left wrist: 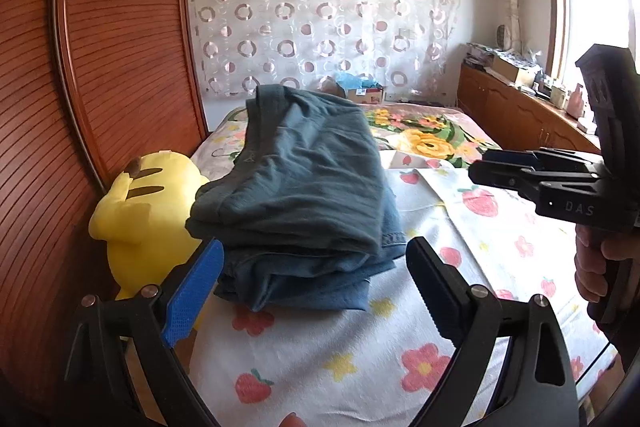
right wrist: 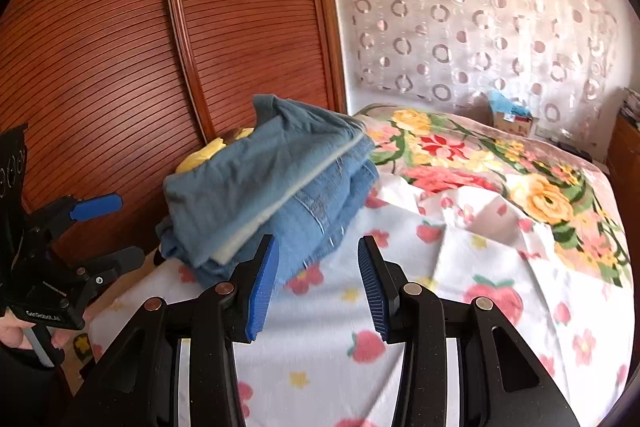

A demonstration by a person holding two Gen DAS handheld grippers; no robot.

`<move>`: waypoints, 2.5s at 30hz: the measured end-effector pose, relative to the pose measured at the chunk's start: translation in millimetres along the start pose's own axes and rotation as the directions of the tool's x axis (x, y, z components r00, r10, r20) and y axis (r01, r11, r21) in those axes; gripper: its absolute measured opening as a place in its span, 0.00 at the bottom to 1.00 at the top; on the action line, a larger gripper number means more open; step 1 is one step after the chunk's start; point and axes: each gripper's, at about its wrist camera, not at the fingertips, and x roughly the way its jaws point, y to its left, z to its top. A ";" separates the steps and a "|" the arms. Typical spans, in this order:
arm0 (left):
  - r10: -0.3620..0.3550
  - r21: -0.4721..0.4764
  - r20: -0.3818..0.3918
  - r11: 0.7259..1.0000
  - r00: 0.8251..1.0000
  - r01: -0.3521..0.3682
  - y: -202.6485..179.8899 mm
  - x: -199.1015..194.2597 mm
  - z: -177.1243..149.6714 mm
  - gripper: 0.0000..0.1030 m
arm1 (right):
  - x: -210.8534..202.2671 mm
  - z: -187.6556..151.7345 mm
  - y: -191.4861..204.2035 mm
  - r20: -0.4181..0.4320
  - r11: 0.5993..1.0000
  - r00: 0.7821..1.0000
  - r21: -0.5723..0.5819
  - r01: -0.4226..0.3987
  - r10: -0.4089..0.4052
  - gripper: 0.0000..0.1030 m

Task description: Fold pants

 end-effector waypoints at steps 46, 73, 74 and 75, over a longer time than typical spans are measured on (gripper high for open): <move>-0.147 0.127 0.064 0.982 0.987 0.138 -155.9 -84.1 -17.4 0.90 | -173.3 -78.3 77.9 0.130 0.894 0.894 0.205 0.399 -0.429 0.63; -0.116 0.092 0.141 0.990 0.983 0.104 -149.5 -117.0 -15.9 0.91 | -187.6 -106.3 88.4 0.203 0.893 0.877 0.215 0.394 -0.436 0.63; -0.117 0.092 0.141 0.990 0.983 0.105 -149.6 -116.5 -16.7 0.91 | -189.6 -105.1 87.3 0.202 0.894 0.877 0.215 0.394 -0.435 0.63; -0.117 0.092 0.142 0.990 0.983 0.105 -149.7 -116.5 -16.6 0.91 | -190.5 -105.3 87.1 0.202 0.894 0.878 0.215 0.393 -0.434 0.63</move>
